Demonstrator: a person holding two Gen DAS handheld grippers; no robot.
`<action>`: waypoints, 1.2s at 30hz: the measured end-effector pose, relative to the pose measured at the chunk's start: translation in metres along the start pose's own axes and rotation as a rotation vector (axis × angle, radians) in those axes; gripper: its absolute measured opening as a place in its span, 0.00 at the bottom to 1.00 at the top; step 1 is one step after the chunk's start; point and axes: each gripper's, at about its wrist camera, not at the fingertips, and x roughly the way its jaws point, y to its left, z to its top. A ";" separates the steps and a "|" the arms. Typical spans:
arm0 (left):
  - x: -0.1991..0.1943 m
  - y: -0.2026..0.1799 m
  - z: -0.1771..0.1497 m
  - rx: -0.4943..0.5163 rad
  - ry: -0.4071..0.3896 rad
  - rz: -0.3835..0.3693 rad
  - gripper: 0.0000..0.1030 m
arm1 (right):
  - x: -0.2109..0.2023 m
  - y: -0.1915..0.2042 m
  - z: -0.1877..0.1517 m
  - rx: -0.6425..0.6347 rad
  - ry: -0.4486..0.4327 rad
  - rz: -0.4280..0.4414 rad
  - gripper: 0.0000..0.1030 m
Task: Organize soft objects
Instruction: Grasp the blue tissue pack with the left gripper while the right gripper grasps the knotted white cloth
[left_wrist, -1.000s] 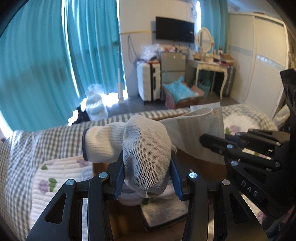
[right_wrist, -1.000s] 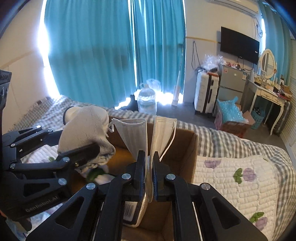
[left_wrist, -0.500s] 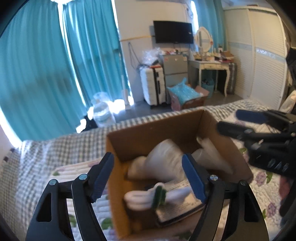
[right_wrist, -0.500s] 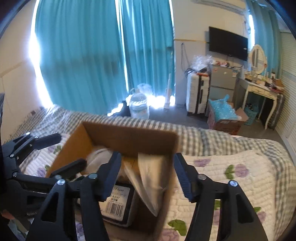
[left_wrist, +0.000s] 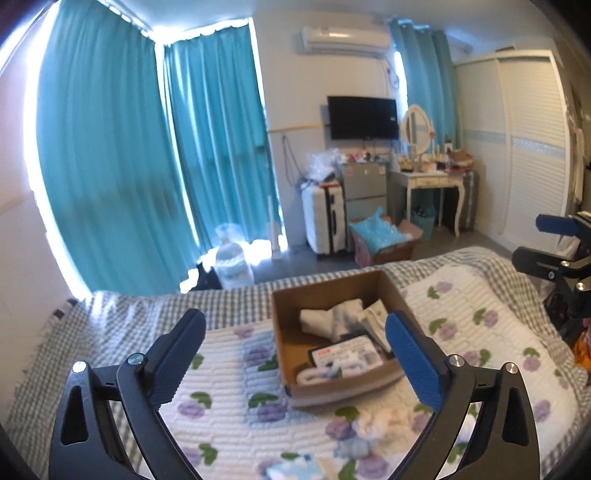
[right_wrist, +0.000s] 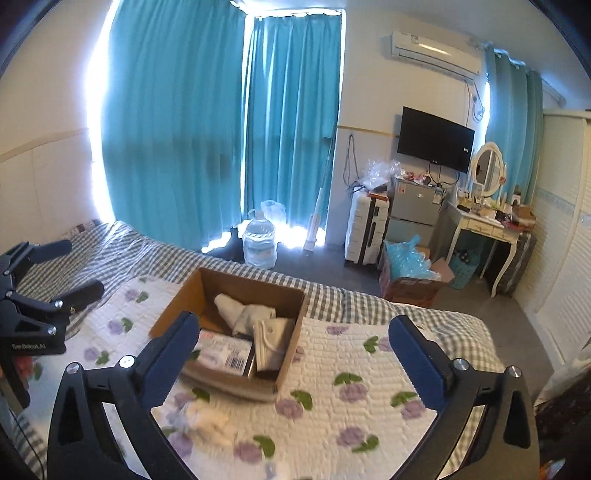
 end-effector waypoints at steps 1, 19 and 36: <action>-0.008 0.000 -0.003 -0.001 -0.002 0.004 0.97 | -0.013 0.003 -0.002 -0.013 0.006 0.002 1.00; 0.039 -0.022 -0.155 -0.032 0.243 -0.006 0.97 | 0.061 0.017 -0.172 0.022 0.385 0.000 1.00; 0.082 0.004 -0.216 -0.180 0.406 -0.037 0.97 | 0.123 0.019 -0.234 0.048 0.590 0.023 0.28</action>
